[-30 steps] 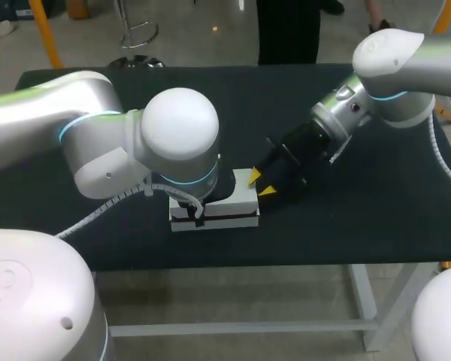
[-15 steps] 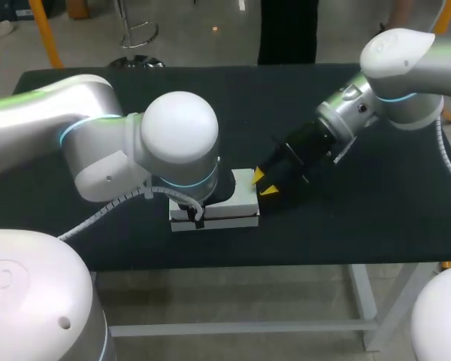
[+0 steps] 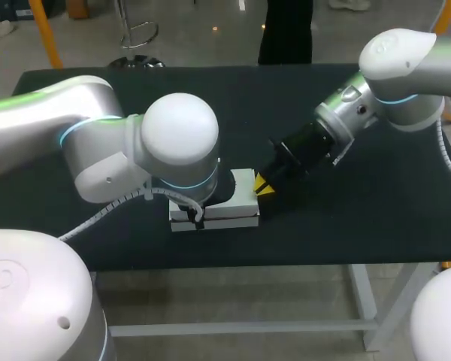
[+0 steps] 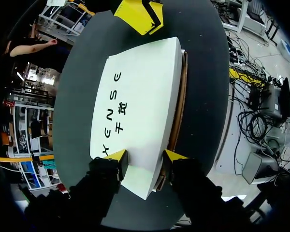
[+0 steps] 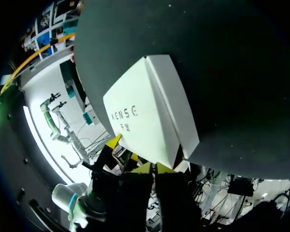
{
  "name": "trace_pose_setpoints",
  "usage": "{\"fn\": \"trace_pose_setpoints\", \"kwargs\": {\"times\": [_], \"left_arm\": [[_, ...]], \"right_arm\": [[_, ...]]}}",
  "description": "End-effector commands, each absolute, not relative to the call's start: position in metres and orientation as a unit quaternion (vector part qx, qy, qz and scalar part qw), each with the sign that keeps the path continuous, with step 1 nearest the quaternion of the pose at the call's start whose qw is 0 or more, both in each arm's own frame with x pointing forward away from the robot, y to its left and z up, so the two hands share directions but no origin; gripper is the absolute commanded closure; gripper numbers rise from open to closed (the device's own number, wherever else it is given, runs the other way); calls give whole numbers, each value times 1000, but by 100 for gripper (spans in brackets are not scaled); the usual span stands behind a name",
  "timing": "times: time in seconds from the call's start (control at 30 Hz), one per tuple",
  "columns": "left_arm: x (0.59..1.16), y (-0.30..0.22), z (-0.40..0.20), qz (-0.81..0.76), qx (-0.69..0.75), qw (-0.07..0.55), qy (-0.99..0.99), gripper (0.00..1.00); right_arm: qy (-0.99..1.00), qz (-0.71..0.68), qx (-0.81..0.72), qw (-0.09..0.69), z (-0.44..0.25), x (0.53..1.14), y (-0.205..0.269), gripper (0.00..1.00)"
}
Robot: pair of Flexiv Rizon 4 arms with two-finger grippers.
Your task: Assemble the packaging by folding the flat box into shape, placing the metal phone stand inside, and closing the box properly
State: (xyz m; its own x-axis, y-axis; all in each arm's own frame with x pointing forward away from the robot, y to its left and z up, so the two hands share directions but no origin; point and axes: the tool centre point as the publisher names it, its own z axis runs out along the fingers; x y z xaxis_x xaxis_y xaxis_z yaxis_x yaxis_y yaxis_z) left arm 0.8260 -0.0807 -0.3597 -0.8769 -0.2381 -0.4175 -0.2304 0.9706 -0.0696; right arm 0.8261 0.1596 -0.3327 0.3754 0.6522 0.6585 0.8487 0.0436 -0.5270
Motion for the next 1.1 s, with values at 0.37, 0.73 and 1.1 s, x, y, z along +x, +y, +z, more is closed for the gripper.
{"fn": "trace_pose_setpoints", "kwargs": {"times": [0.37, 0.73, 1.1], "left_arm": [[824, -82, -361, -5, -123, 218, 968, 50], [825, -82, -363, -4, -124, 215, 969, 50], [824, -80, -363, -5, -125, 215, 968, 49]], "right_arm": [[-558, -101, -677, 469, -336, 819, 166, 100], [-568, -102, -670, 467, -337, 810, 170, 100], [-562, -92, -672, 473, -348, 812, 173, 100]]}}
